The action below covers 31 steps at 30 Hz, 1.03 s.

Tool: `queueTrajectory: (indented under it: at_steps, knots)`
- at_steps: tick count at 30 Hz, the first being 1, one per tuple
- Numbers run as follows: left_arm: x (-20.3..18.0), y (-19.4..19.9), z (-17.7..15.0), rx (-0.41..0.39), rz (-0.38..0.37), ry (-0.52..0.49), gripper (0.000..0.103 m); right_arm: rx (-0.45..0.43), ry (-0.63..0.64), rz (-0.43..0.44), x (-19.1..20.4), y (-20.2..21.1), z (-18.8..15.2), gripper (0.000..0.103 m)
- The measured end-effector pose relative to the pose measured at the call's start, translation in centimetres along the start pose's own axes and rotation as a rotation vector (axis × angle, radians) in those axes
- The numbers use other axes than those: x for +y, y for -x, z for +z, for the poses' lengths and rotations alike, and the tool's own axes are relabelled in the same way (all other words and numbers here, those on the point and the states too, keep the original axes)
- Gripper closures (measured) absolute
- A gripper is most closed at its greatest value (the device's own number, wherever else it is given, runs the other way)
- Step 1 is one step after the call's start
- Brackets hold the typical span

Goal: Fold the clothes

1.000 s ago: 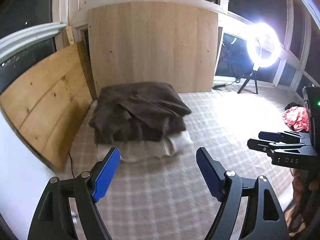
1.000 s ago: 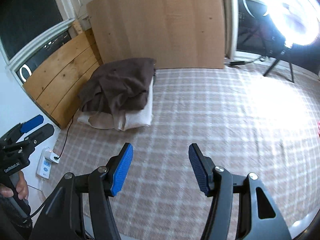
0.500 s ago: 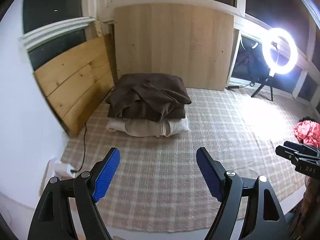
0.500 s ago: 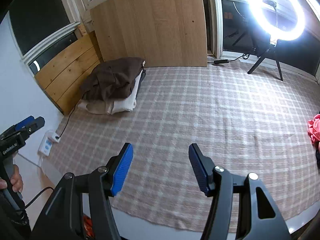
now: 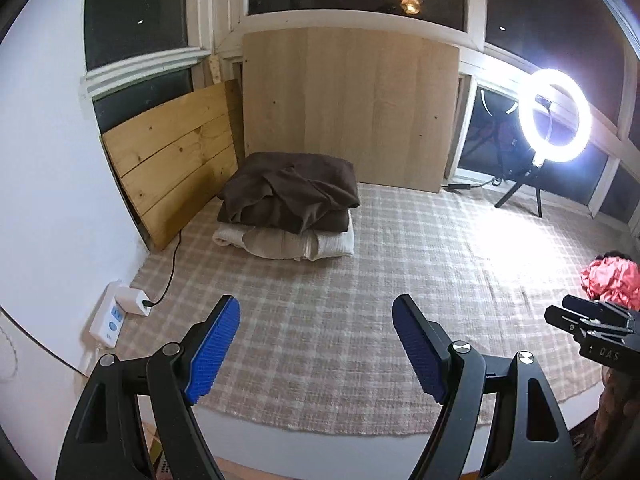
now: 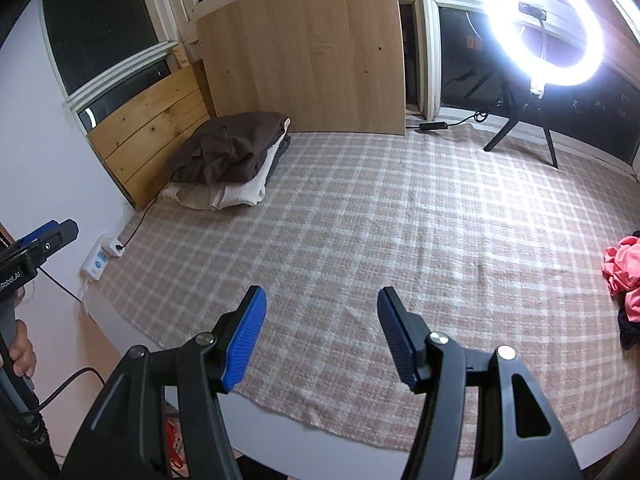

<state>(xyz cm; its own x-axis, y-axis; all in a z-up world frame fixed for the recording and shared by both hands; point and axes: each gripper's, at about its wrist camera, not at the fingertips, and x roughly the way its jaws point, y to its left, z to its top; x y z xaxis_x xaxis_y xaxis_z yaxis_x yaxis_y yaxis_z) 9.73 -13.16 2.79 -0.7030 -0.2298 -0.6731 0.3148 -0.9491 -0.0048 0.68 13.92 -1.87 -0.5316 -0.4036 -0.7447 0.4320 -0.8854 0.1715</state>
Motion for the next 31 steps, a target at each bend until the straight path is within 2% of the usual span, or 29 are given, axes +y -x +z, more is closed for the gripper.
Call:
queueTrajectory:
  at_steps: [12,22,31]
  knots:
    - [-0.7,0.6,-0.2,-0.01,-0.017,0.035,0.026,-0.007,0.006,-0.015,-1.0,0.5,-0.3,0.046]
    - [-1.0,0.4,-0.2,-0.004,0.008,0.025,0.026,0.0,0.01,-0.018,-1.2,0.0,-0.3,0.046]
    - [-1.1,0.4,0.0,-0.016,0.001,0.023,0.026,0.002,0.008,-0.019,-1.3,-0.2,-0.2,0.046]
